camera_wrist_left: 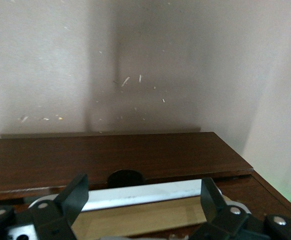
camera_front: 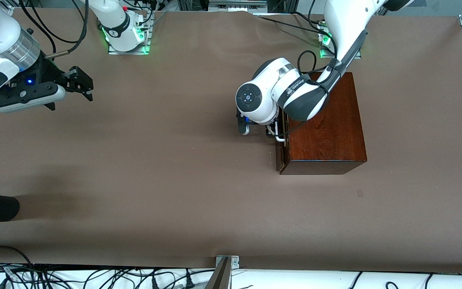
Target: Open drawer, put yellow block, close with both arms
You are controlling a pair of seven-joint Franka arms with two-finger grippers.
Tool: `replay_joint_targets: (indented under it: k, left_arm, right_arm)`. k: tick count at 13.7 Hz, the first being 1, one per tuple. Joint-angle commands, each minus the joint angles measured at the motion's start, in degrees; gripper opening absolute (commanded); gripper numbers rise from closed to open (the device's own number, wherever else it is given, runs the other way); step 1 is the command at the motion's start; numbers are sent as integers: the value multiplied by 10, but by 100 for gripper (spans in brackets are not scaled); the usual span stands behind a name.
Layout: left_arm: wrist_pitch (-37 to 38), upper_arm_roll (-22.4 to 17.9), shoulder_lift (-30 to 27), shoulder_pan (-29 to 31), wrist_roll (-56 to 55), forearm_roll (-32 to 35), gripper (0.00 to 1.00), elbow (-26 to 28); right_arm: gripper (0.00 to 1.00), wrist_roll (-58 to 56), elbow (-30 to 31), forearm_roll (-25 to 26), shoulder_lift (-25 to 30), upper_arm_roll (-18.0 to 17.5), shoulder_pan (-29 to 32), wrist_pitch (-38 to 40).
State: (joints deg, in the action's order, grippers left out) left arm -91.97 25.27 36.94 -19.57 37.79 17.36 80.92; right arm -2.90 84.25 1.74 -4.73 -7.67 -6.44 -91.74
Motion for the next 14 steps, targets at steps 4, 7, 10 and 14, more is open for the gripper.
replay_joint_targets:
  k: [4,7,10,14]
  left_arm:
    - [36,2,-107,80,-18,-80,100,-66]
    - [83,-5,-125,153,-19,-72,100,-109]
    - [57,-68,-149,178,-19,-108,100,-111]
    - [-21,-180,-247,166,-91,-155,100,14]
  right_arm:
    - [100,4,1,-4,4,0,0,2]
    - [100,3,0,-4,3,0,0,2]
    - [100,3,0,-4,3,0,0,-2]
    - [100,3,1,-6,3,0,0,-3]
